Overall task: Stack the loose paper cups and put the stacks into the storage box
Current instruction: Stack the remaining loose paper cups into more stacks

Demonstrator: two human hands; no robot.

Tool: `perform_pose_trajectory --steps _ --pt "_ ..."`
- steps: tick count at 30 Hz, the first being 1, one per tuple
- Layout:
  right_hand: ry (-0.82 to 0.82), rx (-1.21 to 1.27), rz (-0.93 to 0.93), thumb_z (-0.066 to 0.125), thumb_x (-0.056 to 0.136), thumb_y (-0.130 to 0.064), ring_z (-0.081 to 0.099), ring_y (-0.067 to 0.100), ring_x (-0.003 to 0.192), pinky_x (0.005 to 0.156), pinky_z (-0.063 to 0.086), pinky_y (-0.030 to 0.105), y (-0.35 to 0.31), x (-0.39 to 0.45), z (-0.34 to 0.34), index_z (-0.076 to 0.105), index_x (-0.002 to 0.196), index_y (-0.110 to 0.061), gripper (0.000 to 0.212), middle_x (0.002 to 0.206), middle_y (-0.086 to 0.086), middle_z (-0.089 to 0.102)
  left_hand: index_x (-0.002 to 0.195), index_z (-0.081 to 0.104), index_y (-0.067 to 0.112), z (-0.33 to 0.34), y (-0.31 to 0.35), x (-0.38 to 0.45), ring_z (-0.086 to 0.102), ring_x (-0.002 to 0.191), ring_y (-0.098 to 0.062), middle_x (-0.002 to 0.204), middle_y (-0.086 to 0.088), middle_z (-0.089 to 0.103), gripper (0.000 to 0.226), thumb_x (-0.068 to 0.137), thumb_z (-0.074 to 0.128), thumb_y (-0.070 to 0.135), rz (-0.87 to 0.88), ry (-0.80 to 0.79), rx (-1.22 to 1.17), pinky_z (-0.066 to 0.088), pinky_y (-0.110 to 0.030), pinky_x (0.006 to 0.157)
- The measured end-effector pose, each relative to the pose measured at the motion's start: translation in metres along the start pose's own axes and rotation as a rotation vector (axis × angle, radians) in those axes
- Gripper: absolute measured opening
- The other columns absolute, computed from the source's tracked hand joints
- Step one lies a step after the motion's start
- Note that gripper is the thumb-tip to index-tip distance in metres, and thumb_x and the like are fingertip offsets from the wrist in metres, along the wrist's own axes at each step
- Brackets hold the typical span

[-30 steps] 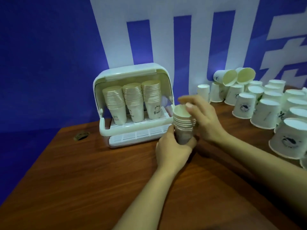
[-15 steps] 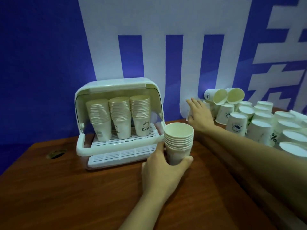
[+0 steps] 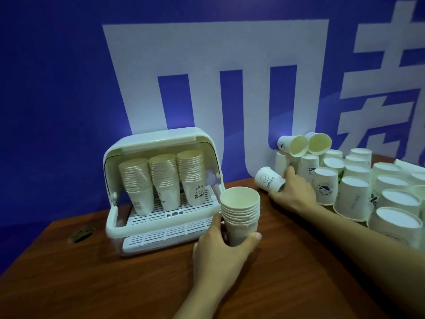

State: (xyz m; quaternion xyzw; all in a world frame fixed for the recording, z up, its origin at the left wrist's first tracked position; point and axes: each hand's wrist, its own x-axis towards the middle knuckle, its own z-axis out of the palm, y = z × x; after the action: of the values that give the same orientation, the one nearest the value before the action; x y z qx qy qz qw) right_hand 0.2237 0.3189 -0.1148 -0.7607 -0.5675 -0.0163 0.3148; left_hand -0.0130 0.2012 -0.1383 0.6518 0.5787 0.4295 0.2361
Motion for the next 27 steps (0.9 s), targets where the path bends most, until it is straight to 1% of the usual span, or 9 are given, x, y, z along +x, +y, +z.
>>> perform_pose_trajectory --steps 3,6,8,10,13,16,19,22,27 --pt "-0.055 0.213 0.075 0.081 0.067 -0.041 0.067 0.03 0.094 0.076 0.056 0.041 0.0 -0.021 -0.014 0.048 0.114 -0.018 0.061 0.101 0.004 0.065 0.116 0.059 0.047 0.001 -0.001 0.001 0.066 0.11 -0.006 0.111 0.027 0.071 0.074 0.054 0.07 0.086 0.002 0.01 -0.009 0.053 -0.041 0.1" --pt "-0.05 0.665 0.086 0.083 0.073 -0.038 0.068 0.017 0.084 0.064 0.058 0.033 -0.015 -0.042 -0.039 0.065 0.1 -0.025 0.034 0.094 -0.002 0.072 0.117 0.06 0.049 0.0 0.002 -0.001 0.066 0.109 -0.004 0.111 0.027 0.072 0.072 0.055 0.072 0.084 0.004 0.007 -0.033 0.054 -0.042 0.099" --pt "-0.003 0.811 -0.054 0.079 0.082 -0.04 0.067 0.004 0.083 0.072 0.051 0.022 -0.031 -0.057 -0.061 0.073 0.09 -0.031 0.014 0.084 -0.013 0.074 0.111 0.059 0.052 -0.001 0.004 -0.003 0.066 0.106 -0.003 0.108 0.029 0.072 0.065 0.055 0.073 0.083 0.012 0.007 -0.041 0.055 -0.041 0.097" --pt "-0.039 0.89 -0.208 0.077 0.086 -0.042 0.067 0.003 0.084 0.08 0.05 0.021 -0.049 -0.075 -0.078 0.077 0.09 -0.035 0.009 0.085 -0.021 0.073 0.116 0.06 0.049 -0.001 0.005 -0.003 0.067 0.108 -0.006 0.111 0.026 0.072 0.07 0.056 0.073 0.083 0.018 0.006 -0.039 0.056 -0.043 0.096" --pt "-0.117 0.904 -0.249 0.082 0.08 -0.042 0.07 0.012 0.089 0.082 0.056 0.03 -0.066 -0.093 -0.08 0.073 0.1 -0.028 0.027 0.093 -0.009 0.076 0.128 0.06 0.049 -0.001 0.002 -0.004 0.068 0.116 -0.009 0.119 0.023 0.073 0.083 0.056 0.074 0.086 0.014 -0.016 -0.053 0.055 -0.045 0.1" --pt "-0.069 0.8 -0.263 0.089 0.068 -0.037 0.064 0.006 0.071 0.066 0.052 0.026 -0.071 -0.103 -0.079 0.07 0.088 -0.017 0.034 0.078 -0.002 0.071 0.128 0.061 0.049 -0.003 0.002 -0.006 0.069 0.113 -0.01 0.116 0.021 0.075 0.078 0.058 0.075 0.08 0.009 -0.038 -0.068 0.056 -0.045 0.098" --pt "-0.005 0.649 -0.432 0.083 0.064 -0.041 0.056 0.015 0.069 0.065 0.048 0.035 -0.073 -0.105 -0.083 0.068 0.078 -0.009 0.038 0.073 0.007 0.066 0.126 0.063 0.045 -0.003 0.002 -0.004 0.072 0.108 -0.012 0.11 0.017 0.077 0.076 0.058 0.074 0.078 0.021 -0.03 -0.07 0.058 -0.044 0.095" --pt "-0.065 0.454 -0.435 0.065 0.059 -0.066 0.054 0.021 0.095 0.086 0.048 0.04 -0.072 -0.098 -0.086 0.07 0.096 -0.02 0.06 0.094 0.002 0.061 0.122 0.065 0.044 -0.001 0.001 -0.004 0.072 0.106 -0.009 0.108 0.018 0.078 0.071 0.06 0.075 0.076 0.017 -0.045 -0.076 0.058 -0.044 0.093" --pt "-0.227 0.714 -0.416 0.061 0.064 -0.076 0.061 0.008 0.097 0.088 0.051 0.028 -0.067 -0.099 -0.085 0.05 0.137 -0.029 0.088 0.11 -0.01 0.064 0.119 0.067 0.043 0.0 -0.002 -0.004 0.073 0.102 -0.008 0.106 0.019 0.078 0.065 0.061 0.078 0.069 0.024 -0.019 -0.108 0.059 -0.044 0.092"
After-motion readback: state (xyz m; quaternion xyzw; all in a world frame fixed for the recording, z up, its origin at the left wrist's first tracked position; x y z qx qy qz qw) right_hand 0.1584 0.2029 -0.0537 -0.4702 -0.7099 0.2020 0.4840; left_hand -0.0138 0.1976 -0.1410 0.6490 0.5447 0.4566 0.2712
